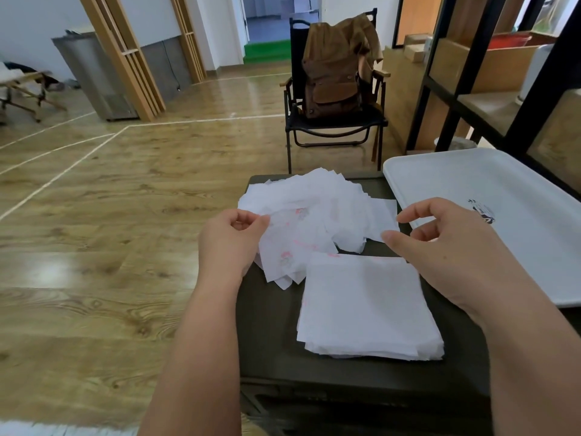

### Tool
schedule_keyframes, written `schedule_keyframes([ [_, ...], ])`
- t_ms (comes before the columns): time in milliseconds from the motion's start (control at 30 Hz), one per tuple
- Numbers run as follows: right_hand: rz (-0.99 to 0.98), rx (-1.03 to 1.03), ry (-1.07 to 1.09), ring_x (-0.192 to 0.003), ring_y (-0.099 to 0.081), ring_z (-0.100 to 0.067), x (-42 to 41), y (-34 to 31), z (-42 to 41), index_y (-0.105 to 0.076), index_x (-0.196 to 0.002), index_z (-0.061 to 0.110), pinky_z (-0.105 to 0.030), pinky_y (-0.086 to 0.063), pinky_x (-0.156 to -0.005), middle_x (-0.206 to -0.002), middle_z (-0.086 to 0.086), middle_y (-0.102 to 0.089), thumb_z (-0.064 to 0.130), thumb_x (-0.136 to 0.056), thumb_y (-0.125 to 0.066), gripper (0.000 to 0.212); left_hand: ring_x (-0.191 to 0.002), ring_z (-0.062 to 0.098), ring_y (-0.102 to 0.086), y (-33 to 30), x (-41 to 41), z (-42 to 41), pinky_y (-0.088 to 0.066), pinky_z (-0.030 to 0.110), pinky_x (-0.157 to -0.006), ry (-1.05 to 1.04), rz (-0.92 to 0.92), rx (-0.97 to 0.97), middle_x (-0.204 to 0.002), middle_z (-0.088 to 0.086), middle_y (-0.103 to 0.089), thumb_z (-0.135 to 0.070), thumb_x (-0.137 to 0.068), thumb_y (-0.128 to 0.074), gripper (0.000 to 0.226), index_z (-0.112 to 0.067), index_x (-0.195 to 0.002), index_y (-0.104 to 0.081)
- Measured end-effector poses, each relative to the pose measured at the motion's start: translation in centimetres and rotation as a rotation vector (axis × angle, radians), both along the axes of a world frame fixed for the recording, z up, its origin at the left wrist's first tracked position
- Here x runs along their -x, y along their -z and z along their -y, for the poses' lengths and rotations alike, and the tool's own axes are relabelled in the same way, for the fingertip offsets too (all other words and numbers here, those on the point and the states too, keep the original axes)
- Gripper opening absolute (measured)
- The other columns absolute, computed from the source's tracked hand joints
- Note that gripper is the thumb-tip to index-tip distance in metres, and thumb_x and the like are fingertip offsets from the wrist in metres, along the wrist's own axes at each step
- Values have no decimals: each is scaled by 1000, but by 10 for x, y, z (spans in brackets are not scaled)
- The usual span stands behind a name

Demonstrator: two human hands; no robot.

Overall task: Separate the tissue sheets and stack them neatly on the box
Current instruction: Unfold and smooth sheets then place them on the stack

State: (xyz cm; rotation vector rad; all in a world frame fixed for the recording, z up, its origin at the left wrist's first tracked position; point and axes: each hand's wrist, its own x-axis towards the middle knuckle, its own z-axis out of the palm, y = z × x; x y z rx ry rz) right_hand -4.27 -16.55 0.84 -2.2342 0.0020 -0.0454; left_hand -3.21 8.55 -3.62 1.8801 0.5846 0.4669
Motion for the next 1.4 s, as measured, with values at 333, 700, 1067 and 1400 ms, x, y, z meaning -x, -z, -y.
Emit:
schedule_keyframes([
  [333,13,-22,-4,-73,-57,-4,0,2,0,-55,-96,37,-18,-34,-53,-80,9,-63,45,-84,-68,19,-80,11,-71,-17,5,9,-52,26,-57,118,79,98,-90,-10,-74,-17,-87,-71,38,-35,-117,-56],
  [700,42,-47,-21,-76,-55,1,-2,5,-2,-56,-96,39,-16,-34,-56,-78,19,-61,45,-83,-69,20,-101,12,-64,-17,6,17,-55,39,-88,309,115,-183,-105,-12,-71,-24,-92,-64,45,-51,-126,-52],
  [1067,84,-76,-42,-81,-58,0,0,5,-4,-54,-102,41,-17,-38,-59,-87,20,-62,44,-82,-70,26,-59,-4,-53,-33,14,16,-41,8,-59,150,288,-265,-78,-32,-65,-16,-89,-66,32,-47,-92,-70],
  [1400,463,-127,-151,-101,-49,10,8,-3,-22,-55,-114,50,-7,-44,-68,-111,27,-54,37,-78,-70,41,-67,2,-58,-81,45,31,-47,10,-64,379,467,-299,-76,-17,-69,-28,-85,-73,22,-50,-90,-74],
])
